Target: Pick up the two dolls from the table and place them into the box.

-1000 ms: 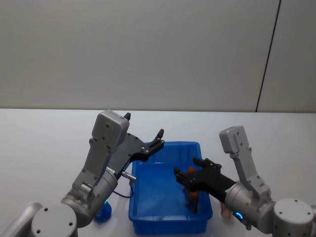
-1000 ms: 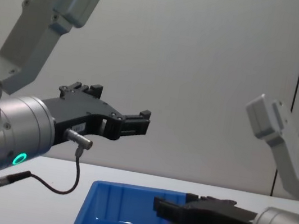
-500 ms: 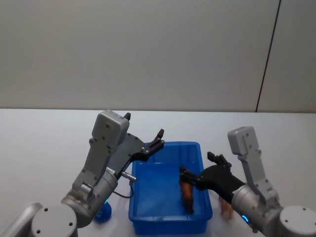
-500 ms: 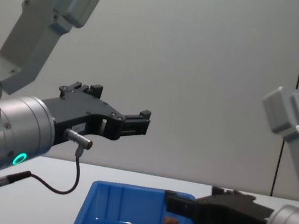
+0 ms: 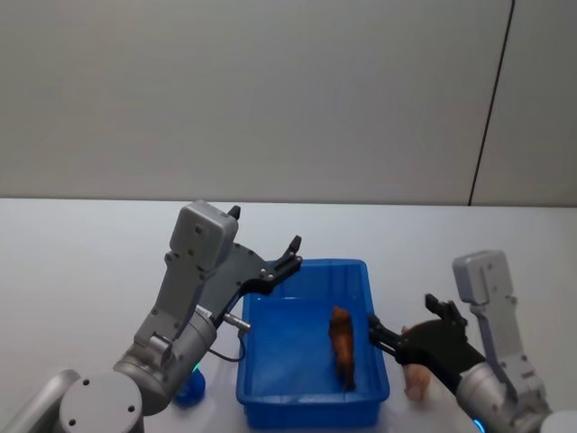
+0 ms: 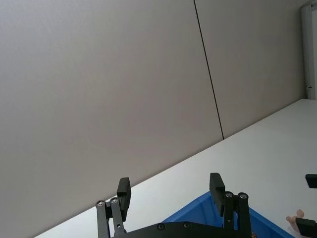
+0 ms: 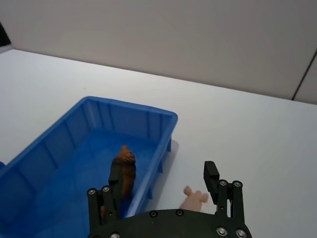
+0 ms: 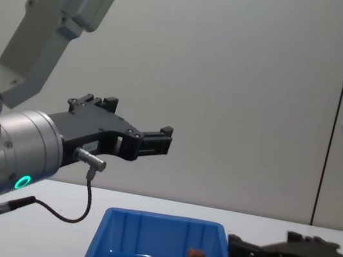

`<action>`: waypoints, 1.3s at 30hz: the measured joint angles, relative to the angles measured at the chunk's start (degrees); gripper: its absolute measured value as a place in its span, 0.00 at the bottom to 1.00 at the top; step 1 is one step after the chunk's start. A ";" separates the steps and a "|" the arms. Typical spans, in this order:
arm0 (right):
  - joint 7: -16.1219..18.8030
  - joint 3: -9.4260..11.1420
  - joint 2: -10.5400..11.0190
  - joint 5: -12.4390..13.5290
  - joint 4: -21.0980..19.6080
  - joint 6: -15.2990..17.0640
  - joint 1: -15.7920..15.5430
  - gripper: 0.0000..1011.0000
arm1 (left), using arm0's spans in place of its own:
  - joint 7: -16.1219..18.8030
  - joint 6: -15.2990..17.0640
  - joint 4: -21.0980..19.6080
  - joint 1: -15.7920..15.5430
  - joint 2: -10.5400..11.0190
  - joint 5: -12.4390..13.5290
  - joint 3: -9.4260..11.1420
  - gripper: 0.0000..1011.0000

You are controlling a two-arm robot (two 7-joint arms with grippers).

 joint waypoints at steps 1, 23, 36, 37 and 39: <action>-0.40 0.03 0.10 0.03 -0.27 0.24 -0.27 0.99 | 0.00 0.00 0.00 0.00 0.00 0.00 0.00 0.99; -7.08 0.54 0.85 0.10 -0.31 4.20 -3.75 0.99 | 0.00 0.00 0.00 0.00 0.00 0.00 0.00 0.99; -6.55 0.46 -0.19 -0.60 3.41 2.48 -2.89 0.99 | 0.00 0.00 0.00 0.00 0.00 0.00 0.00 0.99; -6.33 0.43 -0.35 -0.69 3.95 2.19 -2.72 0.99 | 0.00 0.00 0.00 0.00 0.00 0.00 0.00 0.99; -6.11 0.39 -0.49 -0.79 4.41 1.93 -2.56 0.99 | 0.00 0.00 0.00 0.00 0.00 0.00 0.00 0.99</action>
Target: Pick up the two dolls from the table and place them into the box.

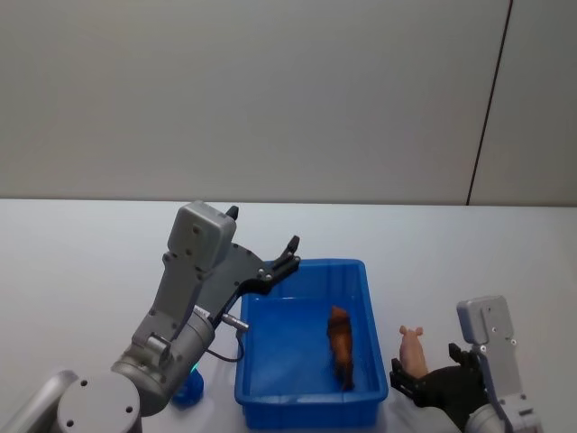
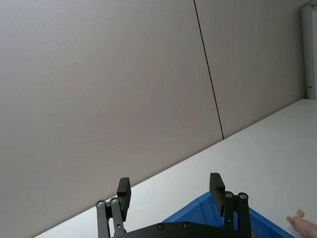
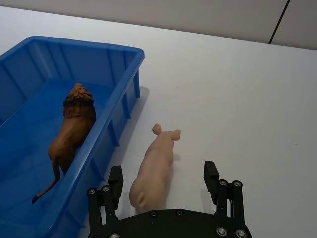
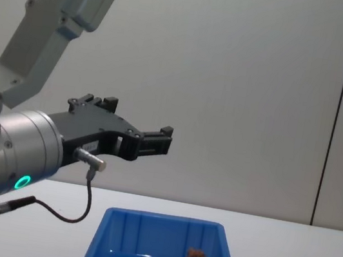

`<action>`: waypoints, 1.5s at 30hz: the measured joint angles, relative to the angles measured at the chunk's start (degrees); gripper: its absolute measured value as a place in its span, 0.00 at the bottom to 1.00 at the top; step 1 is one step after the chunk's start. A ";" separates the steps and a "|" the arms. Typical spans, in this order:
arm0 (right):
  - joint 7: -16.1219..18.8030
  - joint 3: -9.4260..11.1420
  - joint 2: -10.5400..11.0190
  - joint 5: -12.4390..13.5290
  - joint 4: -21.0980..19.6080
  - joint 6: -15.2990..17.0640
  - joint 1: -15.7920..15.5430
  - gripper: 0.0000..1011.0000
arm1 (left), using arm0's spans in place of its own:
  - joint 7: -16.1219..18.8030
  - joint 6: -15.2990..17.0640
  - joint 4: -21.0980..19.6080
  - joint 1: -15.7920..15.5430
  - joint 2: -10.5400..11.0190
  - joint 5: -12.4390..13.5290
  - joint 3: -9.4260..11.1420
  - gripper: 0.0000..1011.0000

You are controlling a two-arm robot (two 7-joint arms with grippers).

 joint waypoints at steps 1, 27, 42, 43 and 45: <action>0.14 -0.02 -0.05 -0.06 0.19 -0.18 0.08 0.99 | 0.00 0.00 0.00 0.00 0.00 0.00 0.00 0.99; 0.74 0.09 -1.30 -0.73 3.47 0.36 1.24 0.42 | 0.00 0.00 0.00 0.00 0.00 0.00 0.00 0.99; -0.86 0.71 -0.86 -1.86 0.75 -0.25 0.52 0.38 | 0.00 0.00 0.00 0.00 0.00 0.00 0.00 0.99; -0.86 0.75 -0.83 -1.93 0.57 -0.44 0.49 0.38 | 0.00 0.00 0.00 0.00 0.00 0.00 0.00 0.99; -0.83 0.84 -0.72 -2.19 -0.05 -1.16 0.46 0.38 | 0.00 0.00 0.00 0.00 0.00 0.00 0.00 0.99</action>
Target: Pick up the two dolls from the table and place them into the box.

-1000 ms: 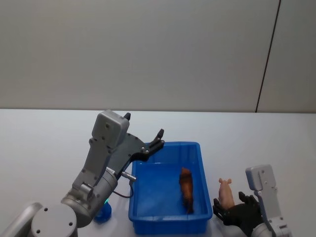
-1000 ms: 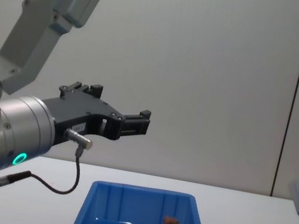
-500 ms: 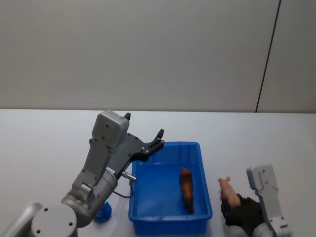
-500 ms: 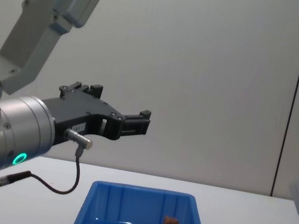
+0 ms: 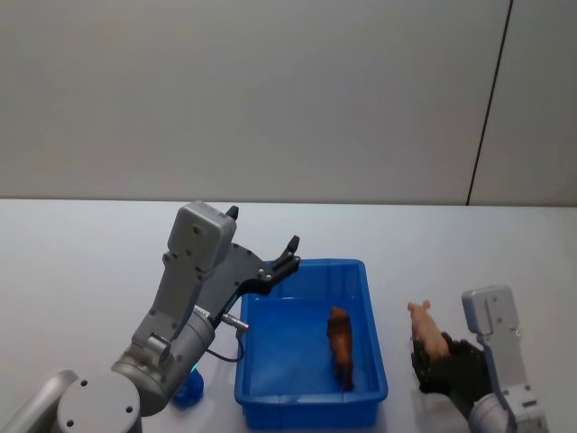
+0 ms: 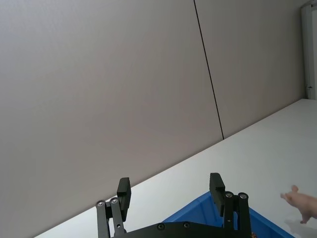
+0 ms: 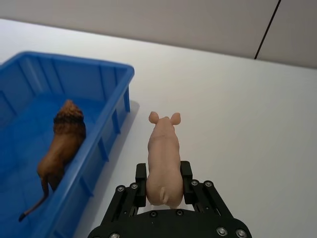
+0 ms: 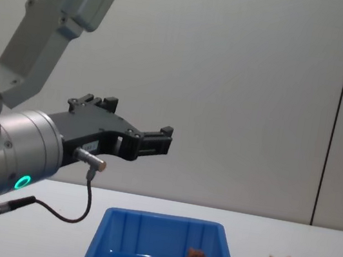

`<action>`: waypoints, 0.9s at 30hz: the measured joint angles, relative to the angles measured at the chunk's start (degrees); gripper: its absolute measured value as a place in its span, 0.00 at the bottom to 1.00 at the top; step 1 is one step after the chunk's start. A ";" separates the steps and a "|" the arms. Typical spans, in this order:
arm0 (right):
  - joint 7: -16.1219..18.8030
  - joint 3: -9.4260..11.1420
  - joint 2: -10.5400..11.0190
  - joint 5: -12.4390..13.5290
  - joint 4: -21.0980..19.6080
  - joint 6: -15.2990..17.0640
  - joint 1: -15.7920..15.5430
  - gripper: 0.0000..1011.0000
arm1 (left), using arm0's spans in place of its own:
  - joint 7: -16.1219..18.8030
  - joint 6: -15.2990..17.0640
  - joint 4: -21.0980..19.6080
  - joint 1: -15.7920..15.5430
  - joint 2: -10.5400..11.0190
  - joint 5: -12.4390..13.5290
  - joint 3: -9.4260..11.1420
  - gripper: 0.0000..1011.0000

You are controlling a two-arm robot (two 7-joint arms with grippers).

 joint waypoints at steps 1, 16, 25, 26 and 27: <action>0.10 0.02 0.02 -0.09 -0.19 -0.26 0.00 0.38 | 0.00 0.00 0.00 0.00 0.00 0.00 0.00 0.99; 7.36 0.15 -0.34 0.19 -2.28 -4.57 1.84 0.38 | 0.00 0.00 0.00 0.00 0.00 0.00 0.00 0.99; 13.97 -0.78 -1.79 1.14 -0.89 -4.93 4.17 0.38 | 0.00 0.00 0.00 0.00 0.00 0.00 0.00 0.99; 14.46 -0.88 -1.94 1.19 -0.67 -4.88 4.37 0.38 | 0.00 0.00 0.00 0.00 0.00 0.00 0.00 0.99; 15.02 -1.00 -2.09 1.23 -0.43 -4.80 4.57 0.38 | 0.00 0.00 0.00 0.00 0.00 0.00 0.00 0.99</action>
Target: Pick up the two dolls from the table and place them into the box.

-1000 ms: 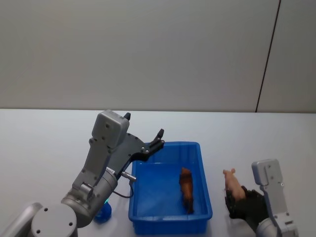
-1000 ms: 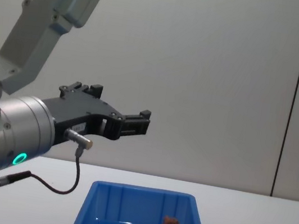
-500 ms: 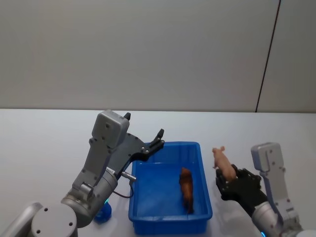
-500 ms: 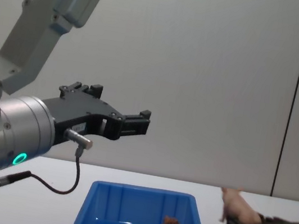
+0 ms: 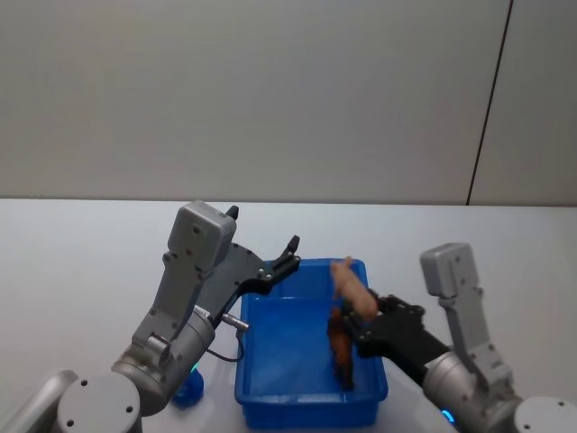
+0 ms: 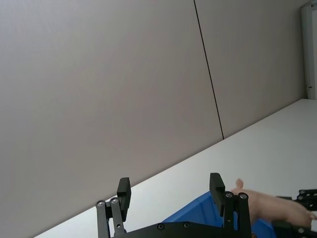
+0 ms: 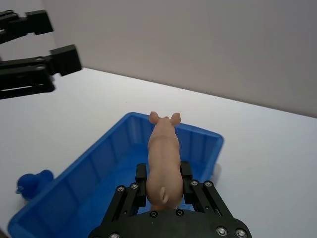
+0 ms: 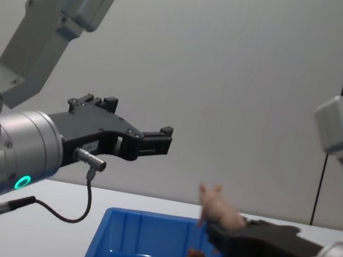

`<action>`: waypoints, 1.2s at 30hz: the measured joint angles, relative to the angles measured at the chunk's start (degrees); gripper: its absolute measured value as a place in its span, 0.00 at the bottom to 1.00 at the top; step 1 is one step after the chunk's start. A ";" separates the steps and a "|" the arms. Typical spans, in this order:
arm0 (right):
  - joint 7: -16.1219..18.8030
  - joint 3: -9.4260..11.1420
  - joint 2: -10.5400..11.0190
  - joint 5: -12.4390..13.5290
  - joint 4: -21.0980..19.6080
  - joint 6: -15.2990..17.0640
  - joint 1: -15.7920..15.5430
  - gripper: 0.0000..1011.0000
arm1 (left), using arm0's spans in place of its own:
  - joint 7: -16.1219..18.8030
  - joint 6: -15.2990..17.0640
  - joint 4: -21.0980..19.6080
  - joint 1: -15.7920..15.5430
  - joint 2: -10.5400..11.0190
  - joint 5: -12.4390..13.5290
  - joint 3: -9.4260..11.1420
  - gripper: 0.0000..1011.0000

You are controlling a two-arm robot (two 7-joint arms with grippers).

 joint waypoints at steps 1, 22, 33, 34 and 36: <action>0.96 -0.22 -0.32 0.09 0.50 0.19 0.41 0.38 | 0.00 0.00 0.00 0.00 0.00 0.00 0.00 0.99; 5.61 -2.32 -3.21 0.78 5.41 3.06 3.45 0.88 | 0.00 0.00 0.00 0.00 0.00 0.00 0.00 0.99; 1.90 -1.97 -2.29 0.00 3.42 1.73 2.12 0.99 | 0.00 0.00 0.00 0.00 0.00 0.00 0.00 0.99; 1.64 -1.91 -2.19 -0.02 3.19 1.62 1.98 0.99 | 0.00 0.00 0.00 0.00 0.00 0.00 0.00 0.99; 0.63 -1.71 -1.86 -0.06 2.38 1.26 1.52 0.99 | 0.00 0.00 0.00 0.00 0.00 0.00 0.00 0.99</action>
